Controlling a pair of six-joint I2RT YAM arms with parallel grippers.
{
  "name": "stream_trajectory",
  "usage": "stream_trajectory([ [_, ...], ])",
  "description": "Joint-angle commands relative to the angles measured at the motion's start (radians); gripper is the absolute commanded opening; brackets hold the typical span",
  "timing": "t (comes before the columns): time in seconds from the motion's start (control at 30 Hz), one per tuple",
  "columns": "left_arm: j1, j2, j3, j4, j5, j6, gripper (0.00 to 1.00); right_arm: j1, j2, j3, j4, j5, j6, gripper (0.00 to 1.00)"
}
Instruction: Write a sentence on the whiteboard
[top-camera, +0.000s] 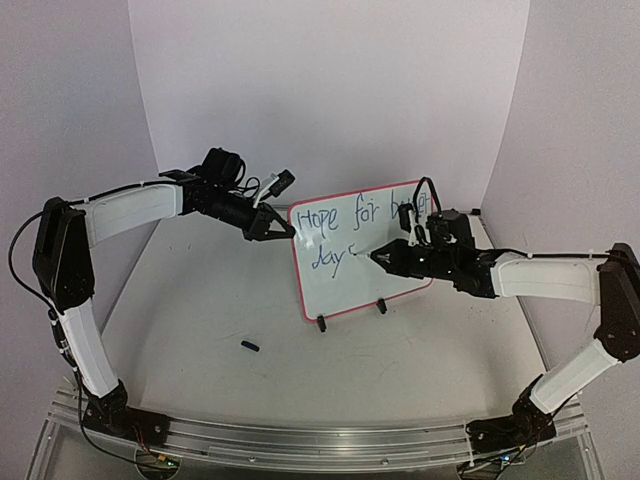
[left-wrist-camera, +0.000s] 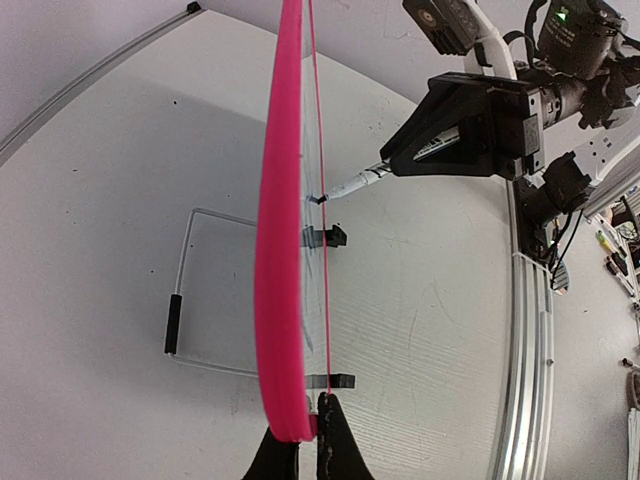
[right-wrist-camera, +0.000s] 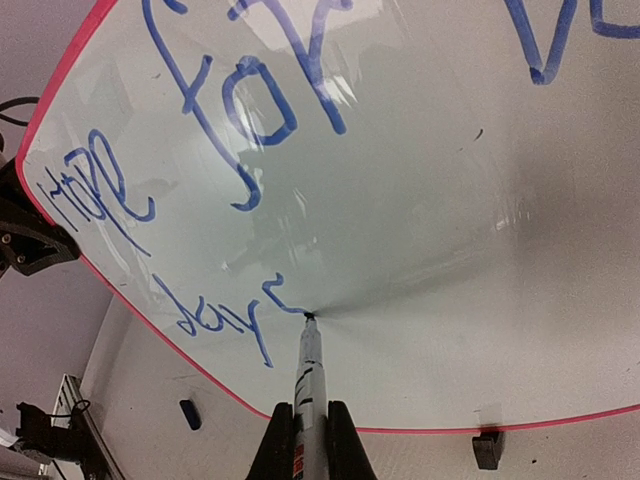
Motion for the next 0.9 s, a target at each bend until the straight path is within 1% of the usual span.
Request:
stream_trajectory([
  [0.0, -0.039, 0.045, -0.030, -0.155, -0.057, 0.066, 0.00, -0.007, 0.001, -0.004, -0.008, 0.028, -0.016, 0.00],
  [0.53, -0.041, 0.042, -0.030, -0.157, -0.059, 0.066, 0.00, -0.003, 0.042, 0.040, 0.003, -0.025, -0.027, 0.00],
  [0.87, -0.041, 0.042, -0.030, -0.157, -0.059, 0.067, 0.00, -0.004, 0.001, 0.008, 0.115, -0.087, 0.033, 0.00],
])
